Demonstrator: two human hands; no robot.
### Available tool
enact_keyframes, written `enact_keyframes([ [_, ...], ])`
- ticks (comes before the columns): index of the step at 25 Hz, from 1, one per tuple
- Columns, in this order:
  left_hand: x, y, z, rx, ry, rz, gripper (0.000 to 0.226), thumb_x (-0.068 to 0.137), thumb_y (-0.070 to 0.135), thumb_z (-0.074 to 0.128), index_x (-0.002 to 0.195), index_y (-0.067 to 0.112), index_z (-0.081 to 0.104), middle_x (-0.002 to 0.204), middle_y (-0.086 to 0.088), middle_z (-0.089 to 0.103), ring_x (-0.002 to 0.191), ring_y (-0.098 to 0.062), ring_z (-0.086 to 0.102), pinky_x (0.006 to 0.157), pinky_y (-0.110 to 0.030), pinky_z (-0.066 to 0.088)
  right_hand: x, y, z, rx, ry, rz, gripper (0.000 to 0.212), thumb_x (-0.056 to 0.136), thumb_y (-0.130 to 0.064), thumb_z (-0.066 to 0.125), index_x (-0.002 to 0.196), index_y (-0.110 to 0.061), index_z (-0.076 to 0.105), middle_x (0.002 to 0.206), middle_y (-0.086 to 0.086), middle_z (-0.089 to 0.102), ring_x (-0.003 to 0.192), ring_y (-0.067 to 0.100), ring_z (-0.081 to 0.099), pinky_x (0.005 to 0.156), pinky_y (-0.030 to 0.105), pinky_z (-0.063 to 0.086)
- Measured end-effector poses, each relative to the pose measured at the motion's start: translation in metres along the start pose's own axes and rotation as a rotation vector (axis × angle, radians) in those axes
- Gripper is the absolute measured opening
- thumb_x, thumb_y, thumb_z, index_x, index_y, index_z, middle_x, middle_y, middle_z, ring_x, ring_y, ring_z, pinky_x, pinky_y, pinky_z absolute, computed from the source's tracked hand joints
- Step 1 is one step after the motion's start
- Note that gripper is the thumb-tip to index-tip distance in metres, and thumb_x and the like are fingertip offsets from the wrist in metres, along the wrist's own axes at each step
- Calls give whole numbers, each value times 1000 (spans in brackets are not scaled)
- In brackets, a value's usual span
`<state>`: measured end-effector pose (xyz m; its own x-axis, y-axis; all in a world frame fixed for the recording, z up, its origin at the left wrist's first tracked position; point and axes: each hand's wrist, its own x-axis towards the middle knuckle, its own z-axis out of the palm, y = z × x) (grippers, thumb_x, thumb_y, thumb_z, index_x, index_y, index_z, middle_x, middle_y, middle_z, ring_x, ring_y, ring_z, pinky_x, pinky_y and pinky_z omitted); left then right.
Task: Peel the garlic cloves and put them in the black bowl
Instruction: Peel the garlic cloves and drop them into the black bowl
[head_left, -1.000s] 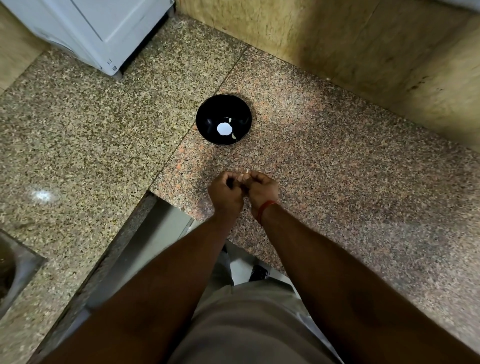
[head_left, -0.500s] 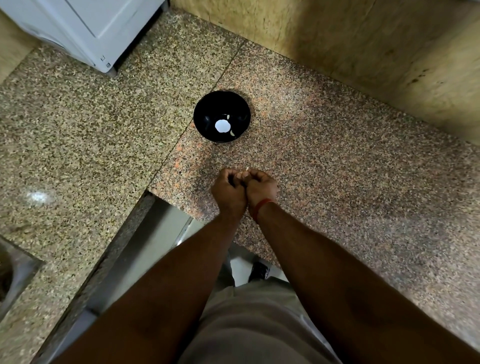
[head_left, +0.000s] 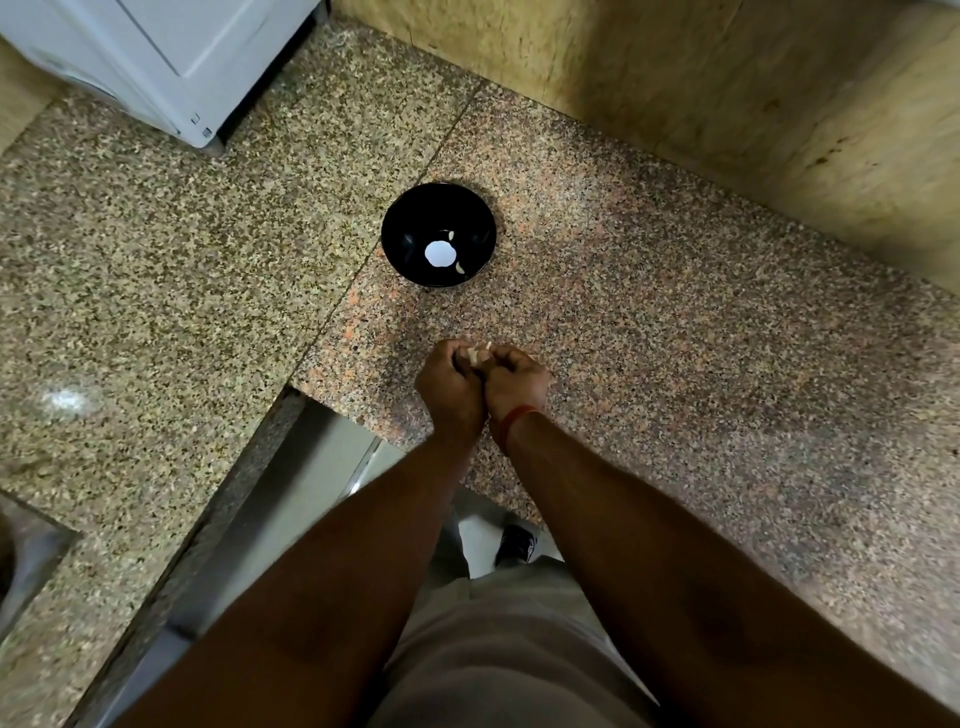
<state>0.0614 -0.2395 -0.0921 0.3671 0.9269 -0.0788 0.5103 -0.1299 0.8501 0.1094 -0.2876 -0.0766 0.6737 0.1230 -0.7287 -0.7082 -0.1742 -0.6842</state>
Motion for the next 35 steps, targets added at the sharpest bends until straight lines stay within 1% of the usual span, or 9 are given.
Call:
enact_keyframes([
  [3, 1, -2, -5, 17, -94, 153, 12, 92, 10, 64, 97, 5, 75, 91, -5, 75, 80, -15, 66, 71, -23, 50, 0, -1, -5, 57, 12, -1, 11, 89, -6, 78, 95, -15, 77, 92, 3, 79, 94, 17, 75, 86, 33, 62],
  [6, 1, -4, -10, 6, -86, 131, 16, 94, 12, 65, 104, 5, 76, 100, -7, 77, 88, -15, 70, 76, -16, 52, 3, -4, -9, -74, -36, -62, 10, 89, -9, 77, 94, -17, 78, 90, -1, 79, 92, 14, 74, 84, 31, 62],
  [9, 4, 5, -16, 74, -80, 174, 14, 92, 10, 67, 101, 5, 77, 95, -6, 77, 80, -7, 65, 70, -3, 43, 5, -7, -9, -178, -71, -68, 10, 87, -12, 80, 92, -20, 78, 87, -4, 79, 88, 13, 75, 83, 36, 64],
  [14, 2, 16, -25, 172, -146, 207, 14, 94, 15, 64, 83, 13, 72, 73, 1, 69, 62, -12, 59, 52, -21, 36, 2, -16, -14, -292, -53, -141, 8, 86, -15, 81, 85, -21, 77, 86, -5, 78, 85, 11, 74, 81, 26, 61],
  [18, -11, -1, -30, 252, -197, 195, 14, 94, 12, 62, 93, 14, 75, 84, 0, 71, 75, -15, 63, 65, -26, 41, 5, -25, -25, -547, 9, -324, 14, 90, -23, 78, 102, -17, 80, 96, -5, 76, 87, 10, 68, 83, 23, 54],
  [21, -26, -6, -34, 298, -257, 184, 17, 96, 8, 58, 91, 13, 73, 83, 1, 67, 75, -13, 59, 68, -24, 35, 6, -27, -33, -604, -23, -376, 18, 92, -29, 75, 96, -12, 80, 89, 1, 76, 79, 13, 66, 77, 26, 54],
  [27, -52, -5, -34, 259, -295, 198, 24, 96, 1, 56, 76, 8, 67, 71, -8, 65, 63, -19, 53, 62, -30, 32, -7, -24, -53, -792, 6, -459, 29, 95, -19, 65, 123, -14, 72, 111, 7, 76, 99, 23, 72, 88, 30, 57],
  [31, -61, -7, -27, 210, -277, 108, 29, 94, 2, 61, 67, 11, 66, 63, -2, 58, 59, -15, 47, 61, -28, 26, -17, -12, -72, -836, -24, -507, 27, 87, -24, 61, 110, -19, 73, 93, 5, 77, 81, 21, 72, 75, 38, 62],
  [35, -66, -7, -22, 106, -288, -11, 21, 88, 15, 68, 69, 14, 75, 62, 0, 66, 59, -17, 57, 57, -26, 38, -18, -9, -85, -807, -203, -478, 23, 82, -23, 70, 104, -19, 77, 92, 0, 78, 84, 15, 73, 80, 35, 62],
])
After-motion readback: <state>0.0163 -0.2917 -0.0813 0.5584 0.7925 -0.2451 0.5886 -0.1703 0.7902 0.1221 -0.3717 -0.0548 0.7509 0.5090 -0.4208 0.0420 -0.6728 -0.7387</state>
